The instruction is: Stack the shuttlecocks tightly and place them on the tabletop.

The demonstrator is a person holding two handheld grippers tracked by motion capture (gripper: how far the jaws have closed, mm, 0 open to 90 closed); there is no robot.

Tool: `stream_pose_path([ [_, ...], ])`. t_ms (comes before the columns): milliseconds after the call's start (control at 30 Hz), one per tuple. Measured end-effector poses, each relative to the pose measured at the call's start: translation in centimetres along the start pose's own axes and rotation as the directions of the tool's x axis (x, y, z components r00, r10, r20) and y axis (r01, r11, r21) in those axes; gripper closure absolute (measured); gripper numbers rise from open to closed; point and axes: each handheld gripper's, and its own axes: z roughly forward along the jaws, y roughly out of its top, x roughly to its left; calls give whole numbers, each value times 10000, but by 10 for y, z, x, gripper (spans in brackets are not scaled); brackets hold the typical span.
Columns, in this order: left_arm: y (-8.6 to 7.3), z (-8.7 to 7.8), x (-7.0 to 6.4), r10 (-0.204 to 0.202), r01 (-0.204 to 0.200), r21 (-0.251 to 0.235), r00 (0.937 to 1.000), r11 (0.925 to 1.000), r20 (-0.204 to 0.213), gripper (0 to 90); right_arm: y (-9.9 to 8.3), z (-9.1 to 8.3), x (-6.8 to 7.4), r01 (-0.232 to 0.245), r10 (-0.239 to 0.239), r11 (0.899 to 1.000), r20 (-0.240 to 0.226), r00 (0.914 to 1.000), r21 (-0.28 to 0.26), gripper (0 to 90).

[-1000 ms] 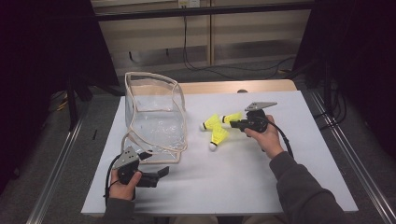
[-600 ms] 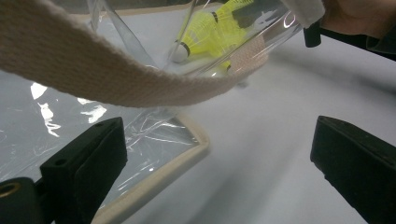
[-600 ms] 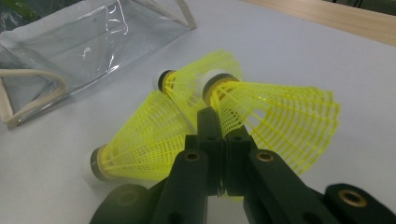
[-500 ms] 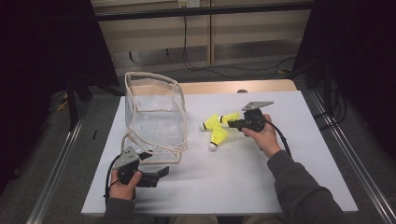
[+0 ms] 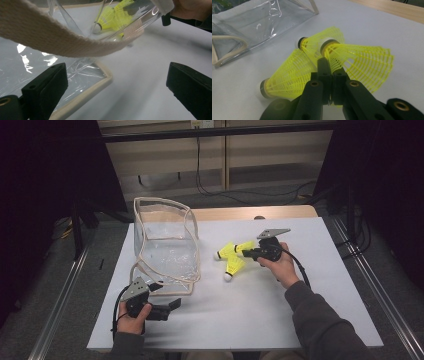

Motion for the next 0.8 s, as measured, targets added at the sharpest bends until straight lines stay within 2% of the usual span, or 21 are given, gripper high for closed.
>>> stream_pose_path([
  [800,0,1,0,5,-5,41,10000,10000,3,38,-1,16,-1,118,-114,9998,-257,9996,131,882],
])
